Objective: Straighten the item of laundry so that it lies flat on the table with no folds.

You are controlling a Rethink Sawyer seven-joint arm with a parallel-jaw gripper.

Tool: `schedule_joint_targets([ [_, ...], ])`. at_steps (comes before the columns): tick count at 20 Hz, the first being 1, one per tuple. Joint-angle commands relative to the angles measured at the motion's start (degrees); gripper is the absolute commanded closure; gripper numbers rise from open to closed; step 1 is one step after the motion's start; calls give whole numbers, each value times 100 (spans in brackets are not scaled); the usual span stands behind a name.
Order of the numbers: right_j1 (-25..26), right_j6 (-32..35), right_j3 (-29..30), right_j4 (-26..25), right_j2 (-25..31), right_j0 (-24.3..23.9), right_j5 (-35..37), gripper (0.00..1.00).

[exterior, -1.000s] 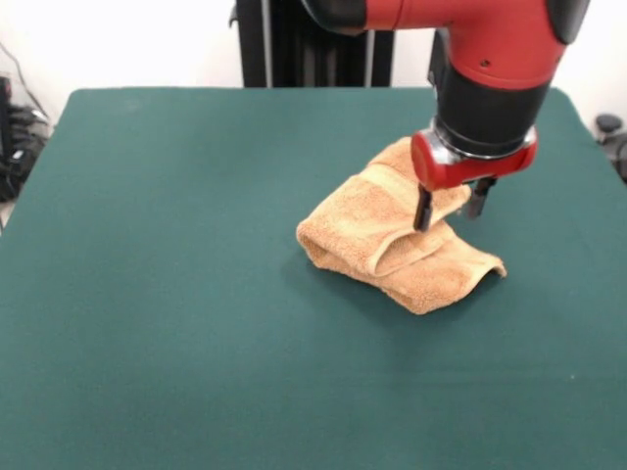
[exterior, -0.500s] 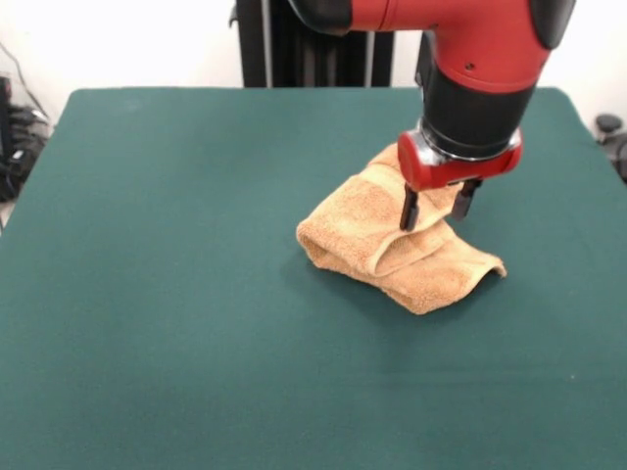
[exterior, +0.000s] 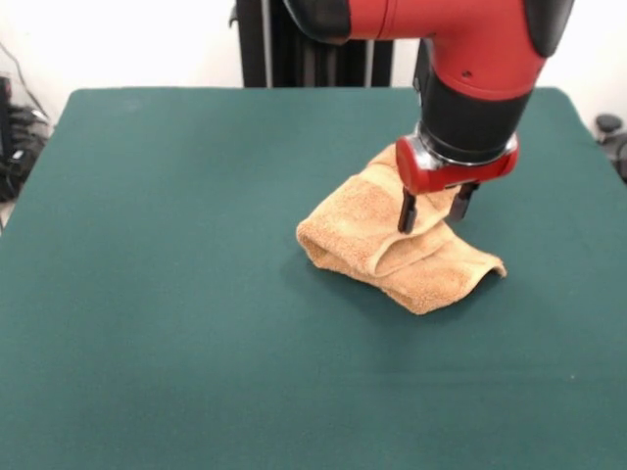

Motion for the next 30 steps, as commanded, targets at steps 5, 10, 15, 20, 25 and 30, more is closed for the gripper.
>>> schedule_joint_targets([
  [5, 436, 211, 964, -98, 261, -71, -308, 0],
  [10, -18, 319, 1684, 88, 452, -138, -542, 0],
  [15, -278, 328, 2093, 196, 589, -196, -657, 0],
  [20, -389, 277, 2369, 245, 699, -263, -822, 0],
  [25, -496, 190, 2566, 284, 779, -338, -912, 0],
  [30, -381, 252, 2405, 236, 698, -280, -956, 0],
])
